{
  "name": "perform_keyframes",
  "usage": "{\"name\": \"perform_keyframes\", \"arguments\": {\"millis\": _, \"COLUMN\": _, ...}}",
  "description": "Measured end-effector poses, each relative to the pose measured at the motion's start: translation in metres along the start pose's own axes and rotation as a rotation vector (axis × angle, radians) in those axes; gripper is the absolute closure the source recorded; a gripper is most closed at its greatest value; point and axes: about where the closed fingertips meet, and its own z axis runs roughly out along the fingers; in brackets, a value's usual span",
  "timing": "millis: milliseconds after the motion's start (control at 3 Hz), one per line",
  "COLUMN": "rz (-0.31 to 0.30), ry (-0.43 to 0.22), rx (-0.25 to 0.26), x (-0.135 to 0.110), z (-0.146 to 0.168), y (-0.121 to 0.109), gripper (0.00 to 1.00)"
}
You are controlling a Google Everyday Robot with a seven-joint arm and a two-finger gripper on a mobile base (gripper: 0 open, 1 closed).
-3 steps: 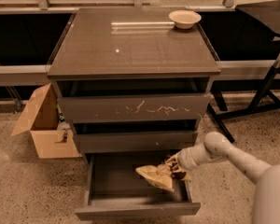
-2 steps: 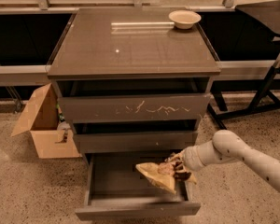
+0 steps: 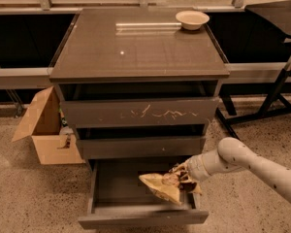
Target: Pick brown chip bag from bottom drawer and place on counter
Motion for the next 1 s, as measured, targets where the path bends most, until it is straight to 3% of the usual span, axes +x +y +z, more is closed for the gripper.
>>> {"name": "perform_keyframes", "arguments": {"millis": 333, "rz": -0.018, "ry": 0.022, "rx": 0.018, "x": -0.023, "z": -0.026, "y": 0.001, "gripper": 1.00}}
{"name": "perform_keyframes", "arguments": {"millis": 667, "rz": -0.056, "ry": 0.081, "rx": 0.071, "x": -0.069, "z": -0.084, "y": -0.001, "gripper": 1.00}}
{"name": "perform_keyframes", "arguments": {"millis": 1000, "rz": -0.145, "ry": 0.170, "rx": 0.120, "x": -0.121, "z": -0.157, "y": -0.022, "gripper": 1.00}}
